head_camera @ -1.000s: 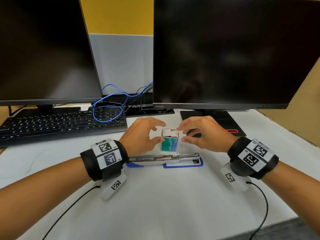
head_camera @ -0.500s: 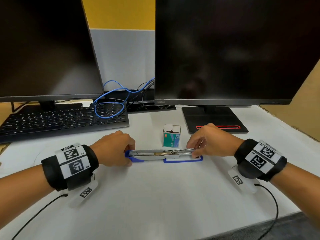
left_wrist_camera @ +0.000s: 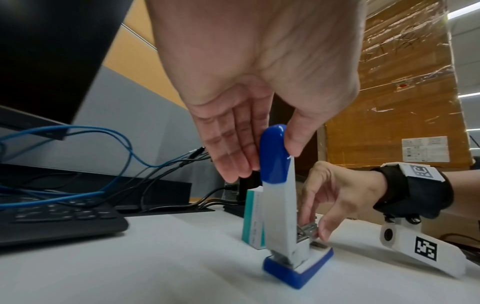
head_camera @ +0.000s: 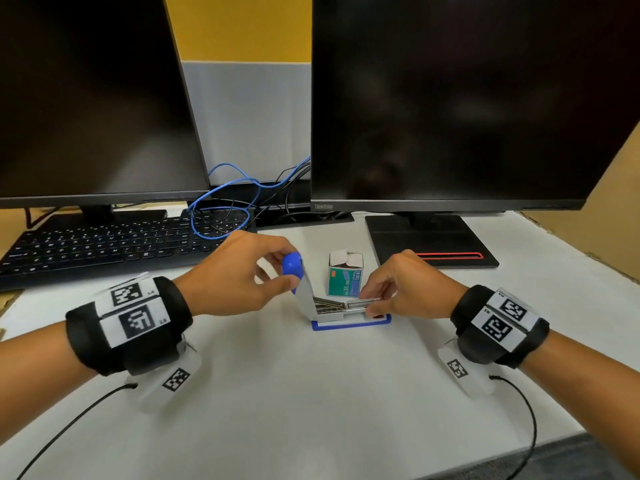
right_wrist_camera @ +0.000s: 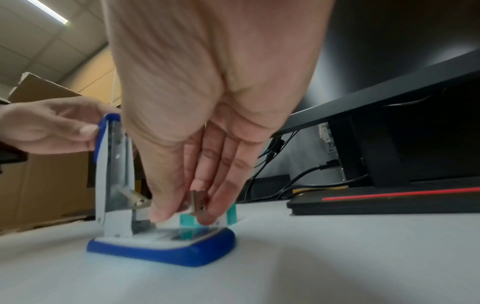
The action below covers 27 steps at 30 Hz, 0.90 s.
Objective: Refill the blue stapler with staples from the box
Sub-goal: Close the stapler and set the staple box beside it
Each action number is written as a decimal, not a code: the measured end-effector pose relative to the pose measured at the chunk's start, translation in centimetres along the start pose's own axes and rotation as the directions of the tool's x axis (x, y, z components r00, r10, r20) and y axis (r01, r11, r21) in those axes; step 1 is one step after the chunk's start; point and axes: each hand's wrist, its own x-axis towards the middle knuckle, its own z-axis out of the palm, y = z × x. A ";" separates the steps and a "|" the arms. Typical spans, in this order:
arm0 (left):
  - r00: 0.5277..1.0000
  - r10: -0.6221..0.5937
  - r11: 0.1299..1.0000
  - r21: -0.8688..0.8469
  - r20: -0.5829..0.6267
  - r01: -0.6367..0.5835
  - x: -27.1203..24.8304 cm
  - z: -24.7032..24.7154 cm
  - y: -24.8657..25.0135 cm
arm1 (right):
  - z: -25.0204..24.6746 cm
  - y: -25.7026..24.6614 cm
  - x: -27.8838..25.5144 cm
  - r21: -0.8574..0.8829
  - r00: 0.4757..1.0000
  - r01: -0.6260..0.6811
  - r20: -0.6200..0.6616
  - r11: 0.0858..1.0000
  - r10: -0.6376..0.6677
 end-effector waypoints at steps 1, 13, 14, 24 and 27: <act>1.000 0.010 1.000 -0.011 -0.014 -0.010 0.3 0.4 0.3 | 0.2 -0.2 0.1 -0.001 1.000 0.003 -0.009 1.000 -0.003; 0.998 0.058 0.998 -0.001 -0.001 -0.058 2.7 6.4 1.5 | 0.0 -0.2 0.3 -0.014 0.999 -0.025 -0.037 1.000 0.024; 0.998 0.057 0.998 0.011 0.007 -0.057 2.7 6.7 1.4 | -0.4 0.1 0.2 -0.030 0.999 -0.018 -0.033 0.999 0.017; 0.991 -0.039 0.984 0.178 0.125 0.016 1.7 6.9 0.1 | -3.1 0.1 1.6 -0.028 0.968 -0.036 -0.250 0.999 0.027; 0.991 -0.065 0.983 0.178 0.120 0.043 1.7 6.6 -0.2 | -2.3 -0.5 2.8 -0.033 0.977 -0.031 -0.212 0.999 0.023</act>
